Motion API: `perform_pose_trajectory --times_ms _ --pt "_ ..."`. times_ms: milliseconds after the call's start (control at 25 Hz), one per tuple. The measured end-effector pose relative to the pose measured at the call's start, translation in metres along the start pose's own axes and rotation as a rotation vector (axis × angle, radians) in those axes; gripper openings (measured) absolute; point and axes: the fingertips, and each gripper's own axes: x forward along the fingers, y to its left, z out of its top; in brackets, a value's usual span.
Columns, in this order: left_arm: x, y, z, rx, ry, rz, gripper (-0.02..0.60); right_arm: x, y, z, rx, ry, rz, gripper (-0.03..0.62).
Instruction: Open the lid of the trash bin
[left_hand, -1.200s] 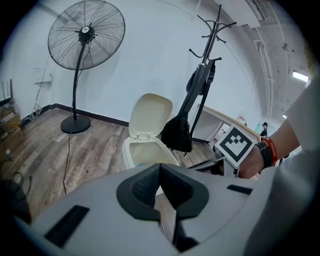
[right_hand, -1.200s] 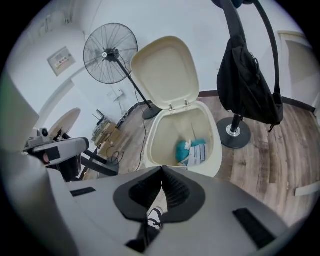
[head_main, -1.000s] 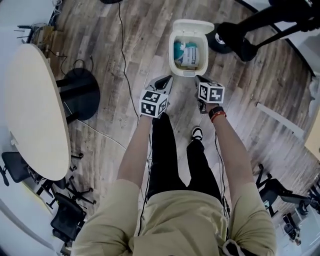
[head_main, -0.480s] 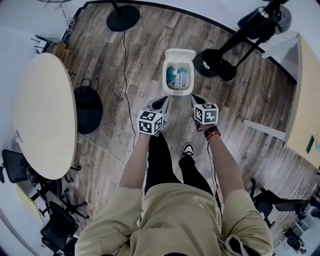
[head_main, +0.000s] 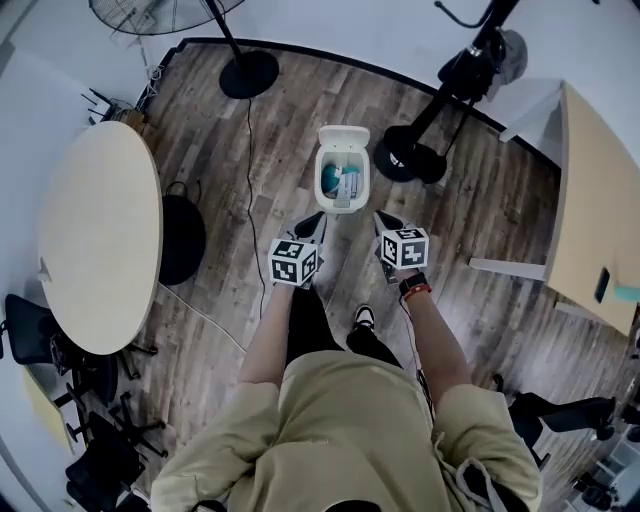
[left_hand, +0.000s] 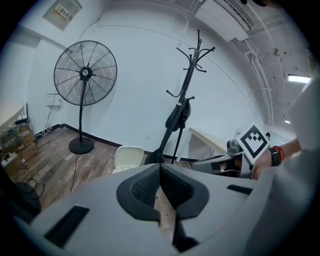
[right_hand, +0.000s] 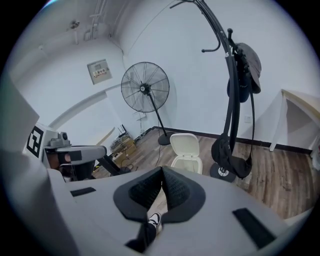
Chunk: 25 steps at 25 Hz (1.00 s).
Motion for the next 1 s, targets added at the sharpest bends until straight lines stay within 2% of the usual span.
perform_pose_trajectory --times_ms 320,640,920,1000 --pt "-0.054 -0.057 0.028 0.025 -0.089 0.040 0.023 -0.089 0.027 0.035 -0.050 -0.150 -0.004 0.015" --pt "-0.111 -0.106 0.061 0.075 -0.201 0.083 0.023 -0.168 0.057 0.044 -0.066 -0.273 0.013 0.015" --pt "-0.154 -0.140 0.073 0.148 -0.267 0.118 0.023 -0.219 0.077 0.044 -0.095 -0.357 0.009 0.015" --pt "-0.162 -0.149 0.074 0.146 -0.286 0.120 0.023 -0.232 0.082 0.042 -0.103 -0.383 0.010 0.015"
